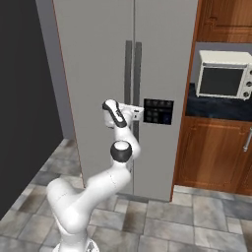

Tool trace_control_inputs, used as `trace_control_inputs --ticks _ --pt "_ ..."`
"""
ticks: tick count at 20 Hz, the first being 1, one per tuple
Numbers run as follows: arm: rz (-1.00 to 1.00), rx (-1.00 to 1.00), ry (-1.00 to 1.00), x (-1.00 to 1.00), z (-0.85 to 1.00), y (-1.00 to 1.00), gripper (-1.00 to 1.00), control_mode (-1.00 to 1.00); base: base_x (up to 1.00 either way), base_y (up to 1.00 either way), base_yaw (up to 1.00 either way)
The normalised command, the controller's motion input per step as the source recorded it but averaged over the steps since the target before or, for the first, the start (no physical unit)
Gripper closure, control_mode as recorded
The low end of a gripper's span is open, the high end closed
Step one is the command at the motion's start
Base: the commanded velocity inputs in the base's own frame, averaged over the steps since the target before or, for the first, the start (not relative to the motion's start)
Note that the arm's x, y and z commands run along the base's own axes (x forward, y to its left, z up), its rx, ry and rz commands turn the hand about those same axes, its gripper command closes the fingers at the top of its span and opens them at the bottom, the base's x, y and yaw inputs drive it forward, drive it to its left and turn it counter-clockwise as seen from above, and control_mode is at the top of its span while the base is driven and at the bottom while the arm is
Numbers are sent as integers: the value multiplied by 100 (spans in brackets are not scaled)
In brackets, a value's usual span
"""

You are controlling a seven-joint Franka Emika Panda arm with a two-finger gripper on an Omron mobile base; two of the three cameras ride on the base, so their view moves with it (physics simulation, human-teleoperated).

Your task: Pick up the frozen steak from the freezer, place it on any shelf in the fridge, and close the fridge and freezer doors when done.

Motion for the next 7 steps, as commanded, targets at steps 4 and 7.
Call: trace_control_inputs --ticks 4,7 --pt "-23 -2 -35 100 -100 78 -100 -100 0 0 0" --pt "-19 0 -37 100 -100 74 -100 -100 0 0 0"
